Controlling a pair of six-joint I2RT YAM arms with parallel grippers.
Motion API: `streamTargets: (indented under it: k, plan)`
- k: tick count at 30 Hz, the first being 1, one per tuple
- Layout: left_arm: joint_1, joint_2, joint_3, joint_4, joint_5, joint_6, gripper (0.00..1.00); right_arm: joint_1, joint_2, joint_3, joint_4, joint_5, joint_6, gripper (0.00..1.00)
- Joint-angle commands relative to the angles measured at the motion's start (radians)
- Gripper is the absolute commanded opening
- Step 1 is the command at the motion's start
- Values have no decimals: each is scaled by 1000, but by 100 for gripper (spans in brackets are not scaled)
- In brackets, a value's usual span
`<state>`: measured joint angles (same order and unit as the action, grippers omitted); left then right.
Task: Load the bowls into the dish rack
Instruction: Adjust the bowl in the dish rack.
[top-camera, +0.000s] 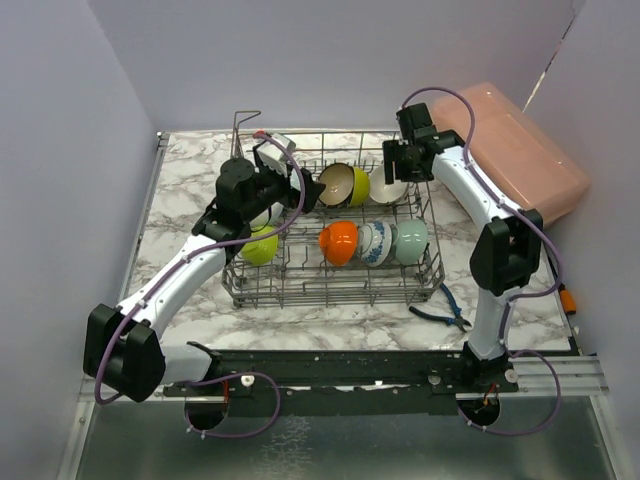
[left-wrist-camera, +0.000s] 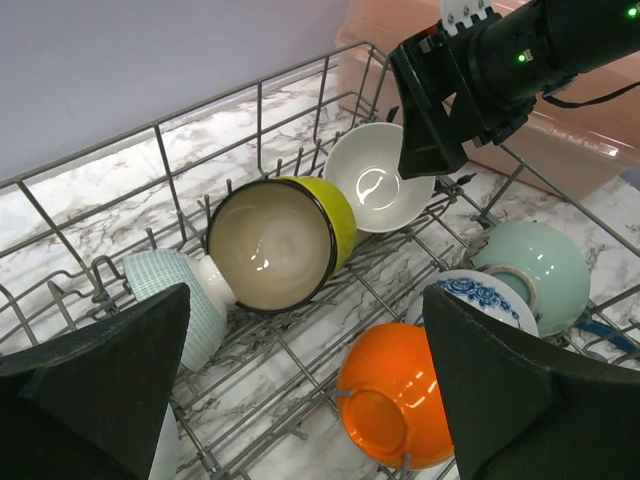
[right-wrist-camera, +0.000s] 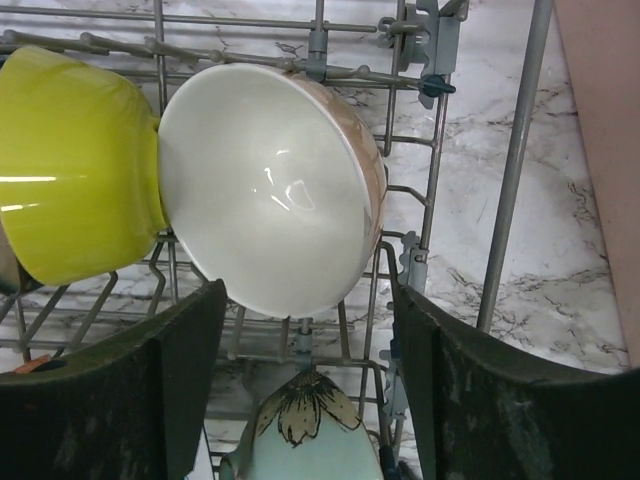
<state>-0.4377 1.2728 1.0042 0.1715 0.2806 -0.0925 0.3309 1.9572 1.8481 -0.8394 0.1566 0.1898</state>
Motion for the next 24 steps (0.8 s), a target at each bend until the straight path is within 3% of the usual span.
streamTargets:
  k: [1,9,16,24]
  plan:
    - [-33,12,35,-14,-27,13,99,4,43,-7,7,33,-5,70]
    - [-50,6,33,-15,-43,12,99,3,124,41,3,47,5,70]
    - [-52,10,32,-19,-55,-12,99,12,108,38,38,-68,-40,63]
    - [-56,55,73,-51,-64,-41,96,55,75,34,51,-115,-65,63]
